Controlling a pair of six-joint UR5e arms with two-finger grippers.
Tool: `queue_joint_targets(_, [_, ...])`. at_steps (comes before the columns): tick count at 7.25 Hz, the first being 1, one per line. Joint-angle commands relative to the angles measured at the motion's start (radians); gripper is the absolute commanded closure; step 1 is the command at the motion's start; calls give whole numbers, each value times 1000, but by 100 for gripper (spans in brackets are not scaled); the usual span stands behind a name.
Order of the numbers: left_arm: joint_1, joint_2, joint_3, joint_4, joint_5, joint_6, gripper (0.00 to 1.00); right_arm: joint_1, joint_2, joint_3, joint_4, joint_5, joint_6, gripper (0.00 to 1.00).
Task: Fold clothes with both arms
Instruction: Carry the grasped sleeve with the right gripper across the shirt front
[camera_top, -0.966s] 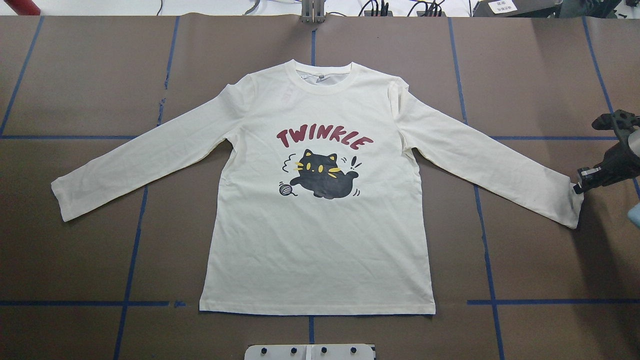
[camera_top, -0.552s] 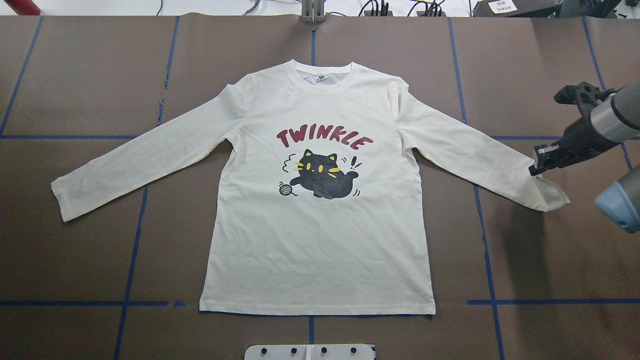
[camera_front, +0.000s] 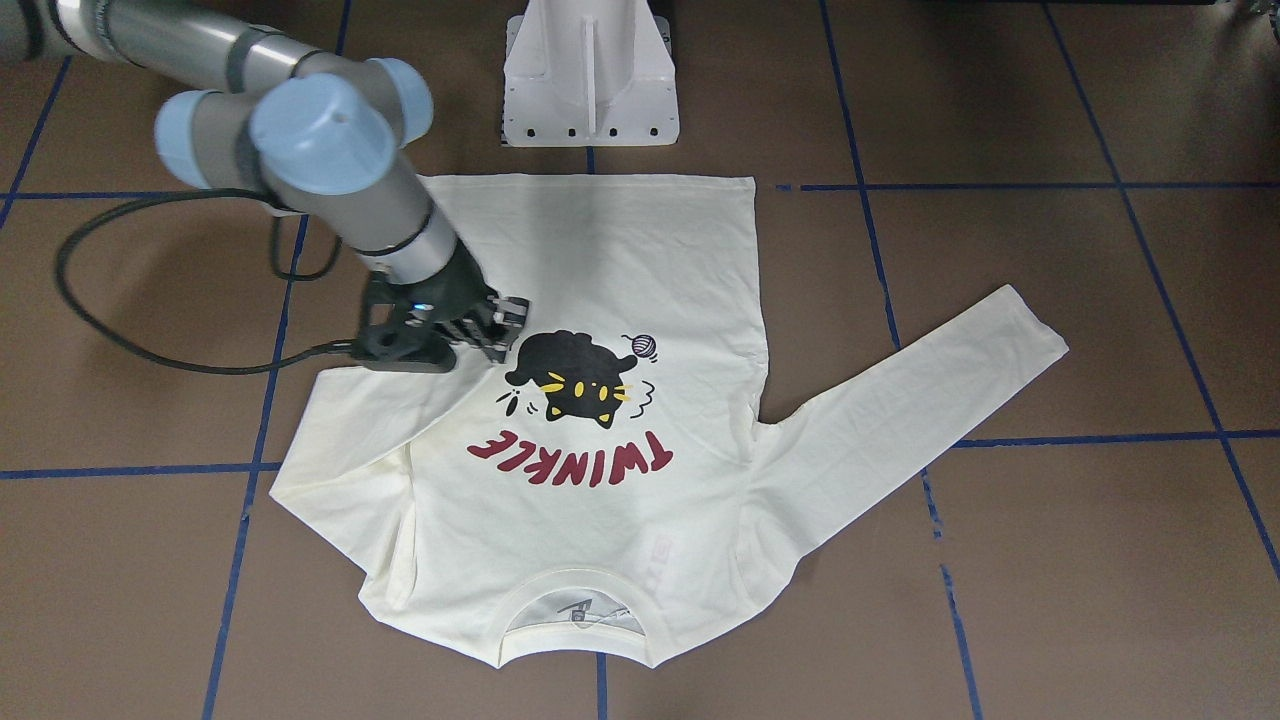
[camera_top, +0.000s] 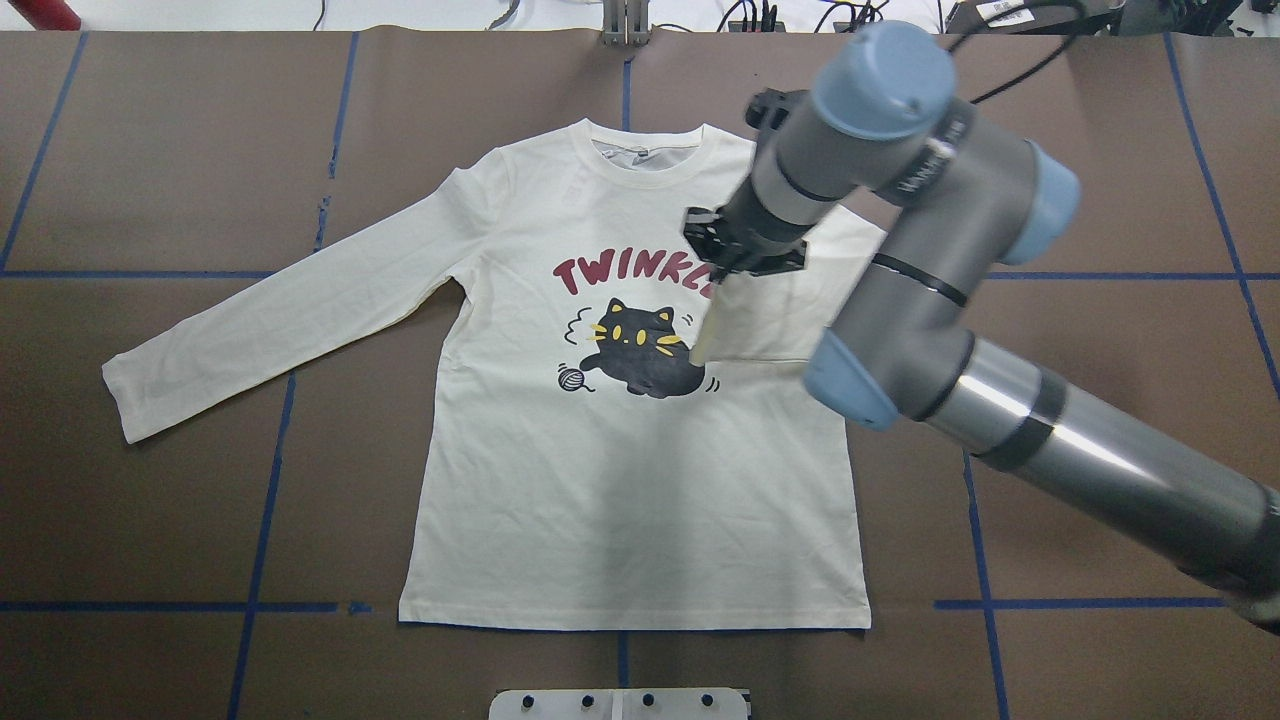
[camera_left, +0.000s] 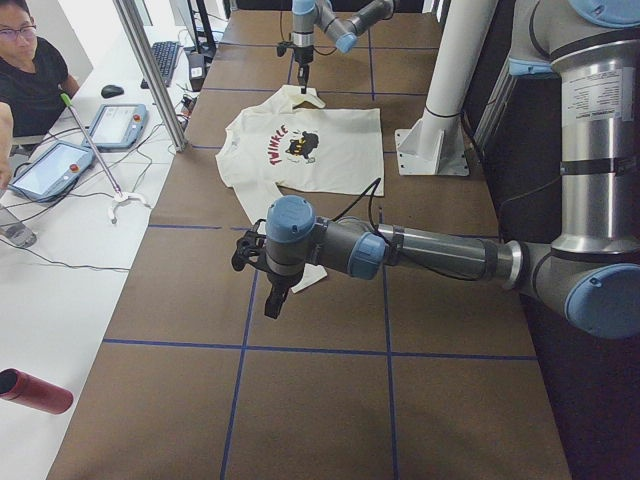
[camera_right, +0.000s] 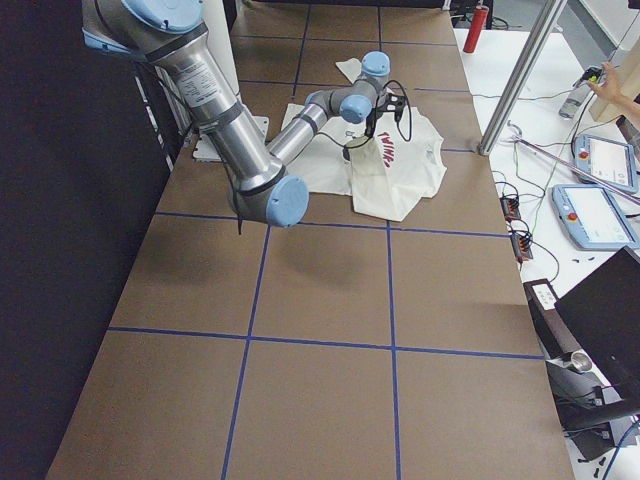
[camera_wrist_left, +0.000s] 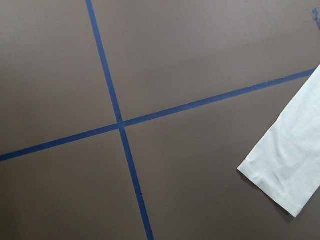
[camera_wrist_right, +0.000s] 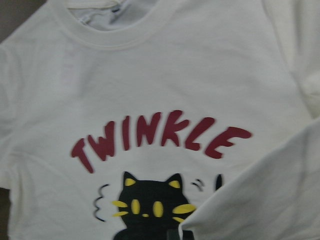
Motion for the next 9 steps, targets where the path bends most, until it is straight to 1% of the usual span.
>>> queue_joint_targets(1, [0,0,-5,0,-2,-1,0,-141,310,-324,157,-247,75,100])
queue_joint_targets(2, [0,-2,-10,-1,-9,-4,0,-174,358,-424,251,-295,102,100])
queue_joint_targets(3, [0,-3,-10,-17,-12,-7,0,-191,399,-463,278,-303,106,100])
queue_joint_targets(4, [2,-4,-10,-41,-12,-7,0,-231,407,-473,284,-359,106,100])
queue_joint_targets(5, [2,-2,-7,-43,-14,-7,0,-254,415,-514,307,-387,106,76])
queue_joint_targets(6, [6,-3,-8,-60,-20,-7,0,-265,422,-530,327,-422,107,1])
queue_joint_targets(7, [40,-2,-5,-81,-54,-12,0,-267,428,-530,326,-424,109,0])
queue_joint_targets(8, [78,-7,-5,-89,-55,-44,0,-265,430,-516,326,-422,127,0])
queue_joint_targets(9, [140,-10,25,-201,-49,-153,0,-257,418,-473,321,-415,161,0])
